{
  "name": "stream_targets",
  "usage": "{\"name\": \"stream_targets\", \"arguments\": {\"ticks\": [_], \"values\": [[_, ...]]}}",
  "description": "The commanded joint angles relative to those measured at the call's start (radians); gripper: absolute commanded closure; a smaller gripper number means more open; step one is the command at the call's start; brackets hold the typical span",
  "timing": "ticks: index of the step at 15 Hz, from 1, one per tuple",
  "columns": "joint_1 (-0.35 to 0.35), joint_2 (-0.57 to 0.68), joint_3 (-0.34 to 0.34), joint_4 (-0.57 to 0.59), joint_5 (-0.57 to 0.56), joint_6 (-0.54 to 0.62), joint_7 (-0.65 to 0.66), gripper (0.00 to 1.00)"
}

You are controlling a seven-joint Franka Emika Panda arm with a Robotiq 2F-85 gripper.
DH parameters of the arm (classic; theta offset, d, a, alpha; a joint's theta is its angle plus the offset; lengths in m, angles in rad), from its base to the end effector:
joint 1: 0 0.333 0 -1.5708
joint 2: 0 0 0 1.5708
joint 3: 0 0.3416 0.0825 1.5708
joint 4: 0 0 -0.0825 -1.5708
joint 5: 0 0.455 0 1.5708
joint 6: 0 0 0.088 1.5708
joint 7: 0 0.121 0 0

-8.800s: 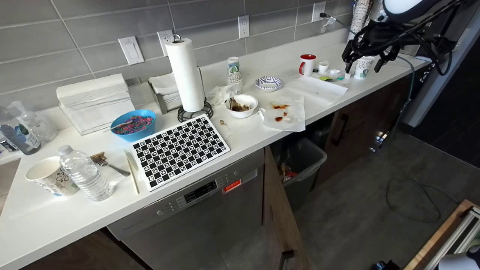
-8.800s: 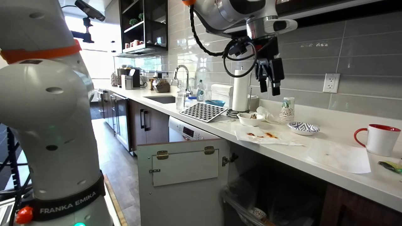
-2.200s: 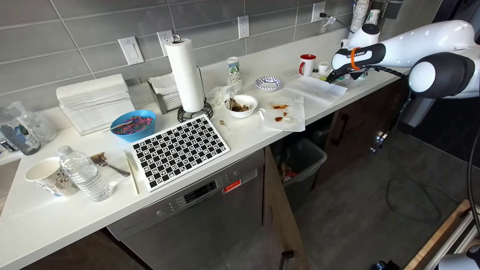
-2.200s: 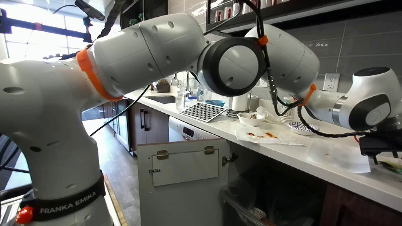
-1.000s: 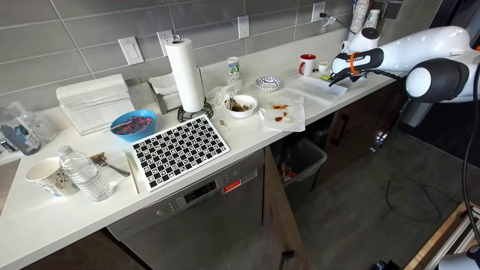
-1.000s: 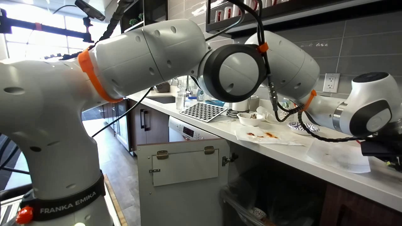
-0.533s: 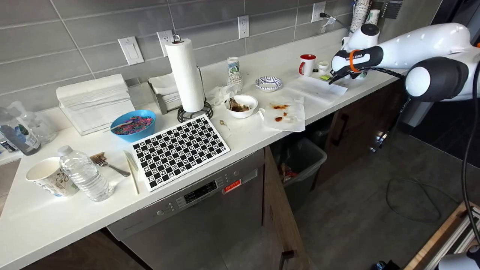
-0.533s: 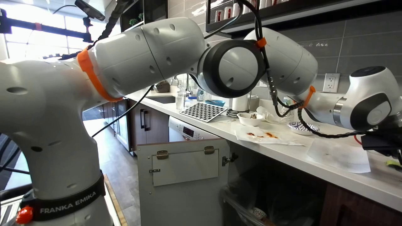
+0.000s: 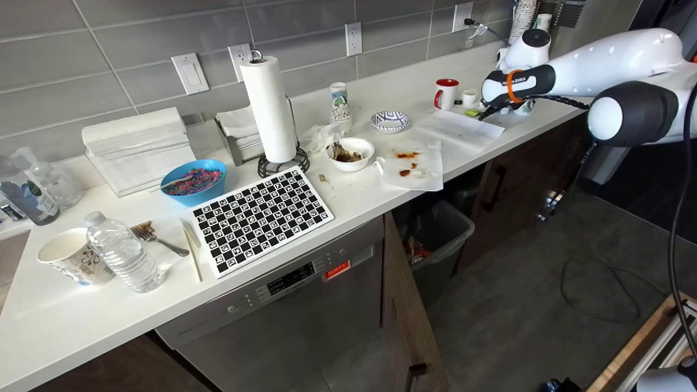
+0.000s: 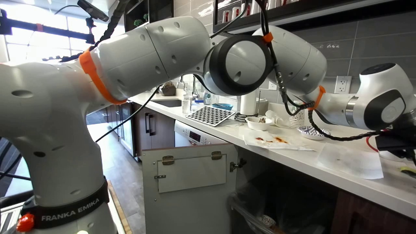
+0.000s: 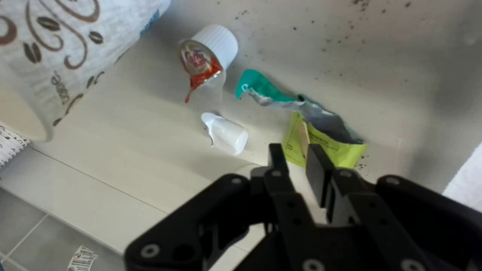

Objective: Put the white item in the bin

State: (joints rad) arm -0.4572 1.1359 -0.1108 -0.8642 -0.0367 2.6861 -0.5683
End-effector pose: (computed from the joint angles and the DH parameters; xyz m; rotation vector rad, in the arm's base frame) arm 0.8175 -0.4591 0.2523 2.5889 0.1653 0.7129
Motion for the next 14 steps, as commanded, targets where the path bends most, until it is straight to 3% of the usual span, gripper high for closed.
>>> {"name": "stream_targets", "arguments": {"ticks": [1, 2, 3, 5, 12, 13, 14], "values": [[0.009, -0.003, -0.011, -0.007, -0.003, -0.011, 0.016, 0.97], [0.009, 0.003, -0.010, 0.000, -0.003, -0.013, 0.016, 0.69], [0.007, 0.009, -0.008, 0.008, -0.002, -0.014, 0.014, 0.71], [0.003, 0.026, 0.000, 0.027, 0.004, -0.021, 0.010, 0.63], [-0.004, 0.066, 0.026, 0.062, 0.010, -0.027, -0.002, 0.09], [-0.016, 0.078, 0.048, 0.081, -0.014, -0.035, 0.005, 0.26], [-0.018, 0.083, 0.052, 0.086, -0.014, -0.038, 0.005, 0.48]]}}
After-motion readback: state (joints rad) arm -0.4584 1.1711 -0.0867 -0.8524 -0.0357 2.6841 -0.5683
